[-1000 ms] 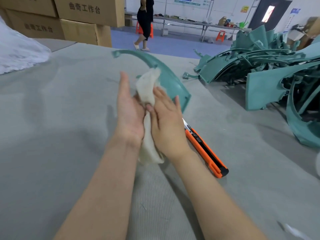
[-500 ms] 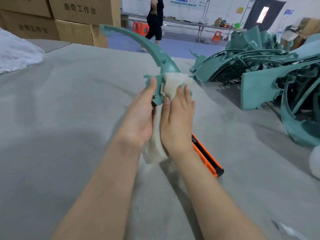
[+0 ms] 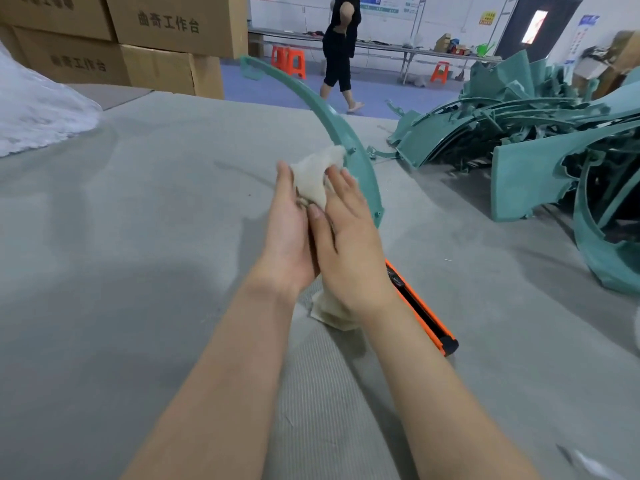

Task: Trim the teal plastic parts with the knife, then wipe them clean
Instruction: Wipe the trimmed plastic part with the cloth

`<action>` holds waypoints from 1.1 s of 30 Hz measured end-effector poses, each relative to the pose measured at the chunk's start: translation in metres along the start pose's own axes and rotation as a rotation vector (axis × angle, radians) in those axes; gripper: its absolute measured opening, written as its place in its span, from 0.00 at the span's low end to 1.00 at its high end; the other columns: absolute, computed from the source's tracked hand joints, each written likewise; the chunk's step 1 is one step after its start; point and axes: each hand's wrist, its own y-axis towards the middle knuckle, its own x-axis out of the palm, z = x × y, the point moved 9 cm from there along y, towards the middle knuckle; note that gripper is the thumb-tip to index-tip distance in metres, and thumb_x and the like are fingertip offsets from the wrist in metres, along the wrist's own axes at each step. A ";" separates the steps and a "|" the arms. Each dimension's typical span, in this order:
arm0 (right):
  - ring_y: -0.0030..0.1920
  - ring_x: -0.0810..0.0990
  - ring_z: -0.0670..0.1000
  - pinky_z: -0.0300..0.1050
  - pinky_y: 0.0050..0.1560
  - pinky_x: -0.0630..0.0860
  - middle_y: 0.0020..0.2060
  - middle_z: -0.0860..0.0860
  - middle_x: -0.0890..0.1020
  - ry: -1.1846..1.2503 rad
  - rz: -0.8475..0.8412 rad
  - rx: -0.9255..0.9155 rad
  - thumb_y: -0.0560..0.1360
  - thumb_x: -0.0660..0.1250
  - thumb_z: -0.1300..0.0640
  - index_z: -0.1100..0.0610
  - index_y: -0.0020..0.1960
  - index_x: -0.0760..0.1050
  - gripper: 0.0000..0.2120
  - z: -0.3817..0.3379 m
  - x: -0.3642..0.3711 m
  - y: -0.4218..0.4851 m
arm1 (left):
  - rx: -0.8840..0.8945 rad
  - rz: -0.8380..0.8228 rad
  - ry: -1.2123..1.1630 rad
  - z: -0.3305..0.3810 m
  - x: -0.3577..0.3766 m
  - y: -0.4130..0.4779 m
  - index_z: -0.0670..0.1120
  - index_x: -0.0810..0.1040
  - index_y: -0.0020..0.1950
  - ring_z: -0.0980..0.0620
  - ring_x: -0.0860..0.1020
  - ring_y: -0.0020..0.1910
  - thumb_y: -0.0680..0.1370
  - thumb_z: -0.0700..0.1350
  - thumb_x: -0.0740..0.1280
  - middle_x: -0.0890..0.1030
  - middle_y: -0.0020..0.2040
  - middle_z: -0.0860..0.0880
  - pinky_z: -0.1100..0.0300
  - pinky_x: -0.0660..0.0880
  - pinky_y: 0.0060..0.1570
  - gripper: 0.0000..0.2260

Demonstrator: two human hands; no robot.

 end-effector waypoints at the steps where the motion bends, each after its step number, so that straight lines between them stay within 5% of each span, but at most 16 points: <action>1: 0.77 0.57 0.52 0.54 0.77 0.52 0.74 0.54 0.66 0.006 -0.020 -0.017 0.81 0.58 0.63 0.61 0.72 0.68 0.19 0.000 0.003 -0.001 | -0.007 0.019 -0.022 0.002 -0.003 -0.002 0.46 0.81 0.49 0.49 0.79 0.57 0.80 0.65 0.51 0.82 0.49 0.49 0.55 0.72 0.65 0.27; 8: 0.65 0.75 0.51 0.54 0.71 0.64 0.55 0.56 0.83 0.175 0.051 -0.055 0.72 0.62 0.68 0.64 0.48 0.82 0.10 0.000 -0.005 -0.001 | -0.113 0.022 -0.052 -0.007 -0.006 -0.004 0.45 0.76 0.36 0.53 0.77 0.50 0.75 0.58 0.64 0.77 0.37 0.50 0.62 0.73 0.56 0.18; 13: 0.39 0.75 0.51 0.42 0.69 0.66 0.36 0.54 0.80 0.261 0.004 -0.030 0.70 0.59 0.63 0.65 0.38 0.77 0.09 -0.004 -0.005 -0.003 | -0.213 -0.001 -0.010 -0.011 -0.009 -0.006 0.42 0.76 0.39 0.52 0.79 0.39 0.73 0.56 0.65 0.77 0.37 0.47 0.62 0.77 0.44 0.17; 15: 0.33 0.70 0.53 0.40 0.55 0.73 0.28 0.57 0.74 0.337 -0.052 0.021 0.69 0.58 0.62 0.66 0.31 0.70 0.10 -0.003 -0.004 -0.003 | -0.232 0.006 0.029 -0.013 -0.013 -0.006 0.41 0.78 0.34 0.52 0.80 0.31 0.79 0.55 0.61 0.78 0.31 0.47 0.65 0.78 0.34 0.21; 17: 0.29 0.66 0.48 0.40 0.33 0.68 0.24 0.54 0.68 0.487 -0.114 0.098 0.68 0.58 0.62 0.65 0.28 0.66 0.11 -0.002 -0.004 -0.004 | -0.188 0.012 0.096 -0.007 -0.016 -0.005 0.39 0.82 0.35 0.51 0.81 0.31 0.81 0.55 0.57 0.81 0.33 0.45 0.63 0.79 0.32 0.26; 19: 0.26 0.64 0.43 0.37 0.26 0.62 0.24 0.50 0.67 0.604 -0.073 0.168 0.70 0.58 0.62 0.64 0.28 0.65 0.13 -0.001 -0.014 -0.003 | -0.056 0.051 0.099 0.010 -0.019 -0.002 0.38 0.81 0.54 0.50 0.82 0.41 0.82 0.53 0.58 0.82 0.47 0.42 0.60 0.81 0.39 0.20; 21: 0.24 0.66 0.41 0.34 0.25 0.64 0.23 0.46 0.67 0.724 0.151 0.264 0.75 0.58 0.63 0.58 0.30 0.66 0.15 0.012 -0.037 -0.002 | 0.096 0.108 0.114 0.025 -0.023 0.000 0.40 0.77 0.62 0.51 0.82 0.46 0.82 0.49 0.60 0.83 0.52 0.44 0.58 0.81 0.44 0.16; 25: 0.35 0.74 0.39 0.35 0.41 0.72 0.32 0.40 0.76 0.672 0.647 0.302 0.82 0.57 0.58 0.51 0.40 0.72 0.12 0.046 -0.094 -0.009 | 0.203 0.158 0.419 0.032 -0.023 -0.004 0.41 0.81 0.52 0.53 0.84 0.42 0.80 0.46 0.65 0.85 0.45 0.46 0.60 0.80 0.42 0.10; 27: 0.46 0.75 0.37 0.34 0.51 0.71 0.45 0.41 0.78 0.477 0.532 0.138 0.82 0.56 0.56 0.51 0.53 0.73 0.07 0.038 -0.098 0.001 | 0.202 0.123 0.542 0.030 -0.017 -0.005 0.41 0.82 0.50 0.52 0.84 0.42 0.79 0.47 0.66 0.86 0.45 0.45 0.60 0.80 0.43 0.10; 30: 0.64 0.71 0.47 0.43 0.65 0.66 0.63 0.53 0.75 -0.020 0.115 0.000 0.82 0.56 0.57 0.61 0.69 0.68 0.17 0.031 -0.061 0.015 | 0.204 0.019 0.767 0.027 -0.005 -0.007 0.34 0.80 0.50 0.48 0.80 0.45 0.80 0.50 0.64 0.82 0.50 0.35 0.53 0.74 0.48 0.18; 33: 0.56 0.73 0.51 0.43 0.55 0.69 0.57 0.52 0.77 -0.119 0.057 -0.001 0.82 0.59 0.57 0.59 0.71 0.67 0.18 0.039 -0.051 0.015 | 0.191 -0.022 0.871 0.030 -0.005 -0.010 0.33 0.79 0.50 0.46 0.76 0.45 0.81 0.54 0.61 0.81 0.47 0.36 0.51 0.70 0.48 0.23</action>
